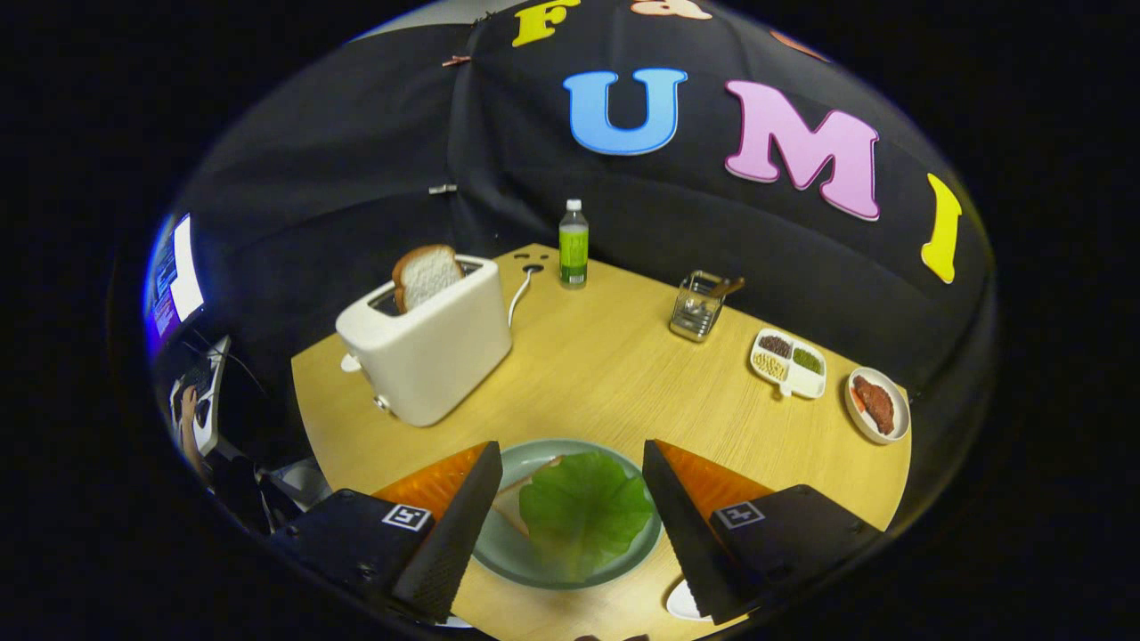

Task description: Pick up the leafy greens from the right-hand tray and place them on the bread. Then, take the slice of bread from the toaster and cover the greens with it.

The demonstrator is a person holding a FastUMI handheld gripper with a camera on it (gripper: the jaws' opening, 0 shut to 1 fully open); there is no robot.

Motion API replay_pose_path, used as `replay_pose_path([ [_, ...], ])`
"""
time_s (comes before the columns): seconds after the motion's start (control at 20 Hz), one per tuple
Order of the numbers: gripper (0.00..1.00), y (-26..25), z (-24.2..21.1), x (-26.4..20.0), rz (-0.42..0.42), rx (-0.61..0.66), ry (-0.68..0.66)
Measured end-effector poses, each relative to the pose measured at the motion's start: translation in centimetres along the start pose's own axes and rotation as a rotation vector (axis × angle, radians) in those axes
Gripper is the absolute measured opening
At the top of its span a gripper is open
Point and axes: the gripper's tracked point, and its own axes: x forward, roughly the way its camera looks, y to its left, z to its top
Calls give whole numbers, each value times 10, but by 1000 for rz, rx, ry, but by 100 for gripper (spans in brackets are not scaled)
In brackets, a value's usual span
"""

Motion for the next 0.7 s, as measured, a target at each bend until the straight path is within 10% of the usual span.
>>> replay_pose_path([
  [0.7, 98, 110, 173, 6, 145, 28, -273],
])
